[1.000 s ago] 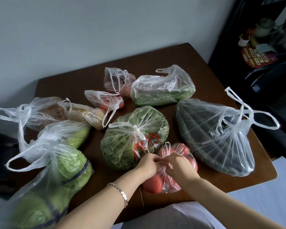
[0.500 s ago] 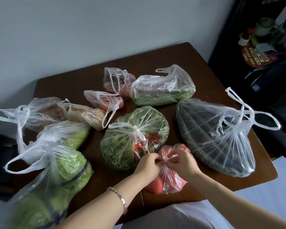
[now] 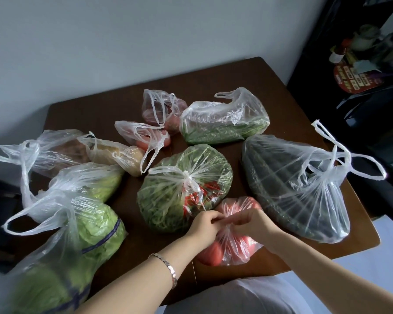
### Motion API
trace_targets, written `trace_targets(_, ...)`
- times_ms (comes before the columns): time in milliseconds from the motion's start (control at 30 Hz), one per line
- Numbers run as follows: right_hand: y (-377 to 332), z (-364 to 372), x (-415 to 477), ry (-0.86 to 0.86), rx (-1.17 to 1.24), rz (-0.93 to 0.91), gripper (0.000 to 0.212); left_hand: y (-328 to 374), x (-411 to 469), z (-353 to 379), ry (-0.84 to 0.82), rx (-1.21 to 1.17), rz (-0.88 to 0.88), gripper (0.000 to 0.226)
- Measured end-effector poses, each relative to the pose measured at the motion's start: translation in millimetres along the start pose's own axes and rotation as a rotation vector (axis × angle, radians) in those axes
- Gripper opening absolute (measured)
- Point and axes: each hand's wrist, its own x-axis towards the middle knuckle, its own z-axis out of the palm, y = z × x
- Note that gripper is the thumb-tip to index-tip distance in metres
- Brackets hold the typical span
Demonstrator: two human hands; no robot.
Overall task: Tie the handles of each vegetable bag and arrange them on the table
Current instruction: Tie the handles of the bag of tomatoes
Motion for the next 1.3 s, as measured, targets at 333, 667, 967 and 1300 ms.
trace_targets(333, 3, 14, -2, 0.178, -0.241, -0.166, 0.032, -3, 4, 1, -0.076, -0.013, -0.14, 0.023)
trace_targets(667, -5, -4, 5, -0.026, -0.199, 0.037, 0.03, -1, -7, 2, 0.007, -0.043, -0.009, 0.02)
trace_targets(967, 2, 9, -4, 0.131, -0.098, -0.124, 0.054, 4, -8, 0, 0.011, -0.016, -0.084, 0.026)
trace_targets(1300, 12, 14, -9, 0.226, -0.389, -0.248, 0.013, 7, -5, 5, -0.015, -0.044, -0.241, 0.023)
